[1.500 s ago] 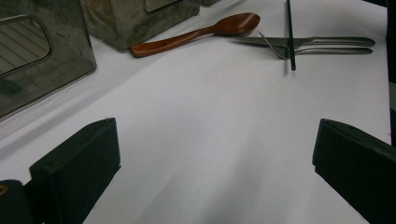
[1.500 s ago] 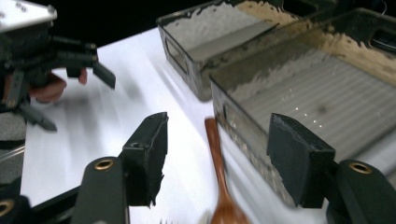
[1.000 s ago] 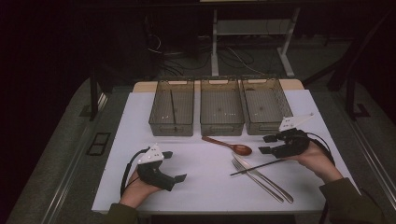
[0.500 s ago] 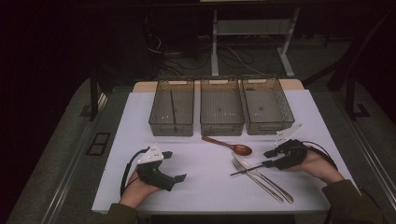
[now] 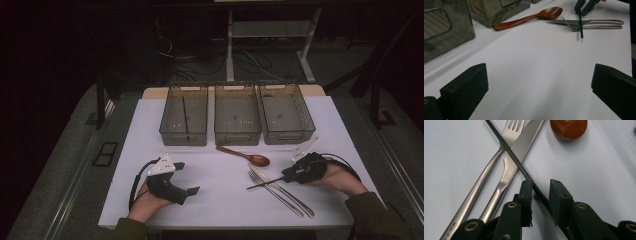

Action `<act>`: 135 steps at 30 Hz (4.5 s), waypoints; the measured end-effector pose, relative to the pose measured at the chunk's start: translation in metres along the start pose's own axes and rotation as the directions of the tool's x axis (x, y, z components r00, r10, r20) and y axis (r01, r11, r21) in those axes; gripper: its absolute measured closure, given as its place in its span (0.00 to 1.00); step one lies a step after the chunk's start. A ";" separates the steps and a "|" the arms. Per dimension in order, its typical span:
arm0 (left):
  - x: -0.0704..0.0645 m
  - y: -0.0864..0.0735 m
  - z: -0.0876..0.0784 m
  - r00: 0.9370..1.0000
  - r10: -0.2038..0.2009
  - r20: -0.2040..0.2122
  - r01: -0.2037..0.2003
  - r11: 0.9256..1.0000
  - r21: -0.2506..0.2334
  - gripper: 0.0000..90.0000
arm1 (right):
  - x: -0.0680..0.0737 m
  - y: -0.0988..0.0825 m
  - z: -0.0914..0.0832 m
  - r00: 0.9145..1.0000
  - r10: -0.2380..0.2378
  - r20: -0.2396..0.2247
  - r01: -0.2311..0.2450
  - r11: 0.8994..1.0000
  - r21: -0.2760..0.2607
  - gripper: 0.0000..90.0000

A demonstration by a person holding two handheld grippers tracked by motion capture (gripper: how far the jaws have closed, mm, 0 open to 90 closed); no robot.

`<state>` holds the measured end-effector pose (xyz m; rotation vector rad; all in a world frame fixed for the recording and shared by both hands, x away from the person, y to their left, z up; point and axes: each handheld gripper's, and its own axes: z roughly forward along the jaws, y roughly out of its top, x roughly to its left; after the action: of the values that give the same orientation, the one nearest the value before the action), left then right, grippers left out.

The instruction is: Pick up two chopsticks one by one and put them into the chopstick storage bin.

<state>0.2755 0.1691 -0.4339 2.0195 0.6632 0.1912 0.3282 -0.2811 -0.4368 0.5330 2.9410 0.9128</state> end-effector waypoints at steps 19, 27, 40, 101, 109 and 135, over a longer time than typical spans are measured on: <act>0.000 0.000 -0.001 1.000 -0.006 -0.002 0.006 1.000 -0.012 0.00 | 0.005 -0.002 -0.001 0.998 -0.050 -0.023 0.050 0.999 0.014 0.88; 0.000 0.001 0.000 1.000 -0.004 -0.001 0.004 1.000 -0.008 0.00 | 0.013 -0.009 -0.004 0.995 -0.094 -0.035 0.094 0.996 -0.012 0.92; -0.001 0.001 0.000 1.000 -0.002 0.000 0.002 1.000 -0.006 0.00 | 0.015 -0.013 -0.007 0.991 -0.101 -0.082 0.099 0.995 -0.034 0.94; -0.001 0.002 -0.001 1.000 0.006 0.007 -0.006 1.000 -0.019 0.00 | -0.022 0.174 -0.024 0.961 0.275 0.031 -0.255 0.924 -0.285 0.95; -0.001 0.003 -0.001 1.000 0.007 0.013 -0.007 1.000 -0.021 0.00 | -0.034 0.213 -0.010 0.951 0.307 0.038 -0.285 0.918 -0.276 0.94; -0.004 0.006 -0.001 0.999 0.026 0.035 -0.024 0.999 -0.041 0.00 | -0.066 0.322 0.087 0.894 0.435 0.110 -0.415 0.894 -0.169 0.94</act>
<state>0.2742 0.1660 -0.4277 1.9882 0.6072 0.1820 0.5022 -0.0069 -0.3369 1.2131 2.6444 1.0500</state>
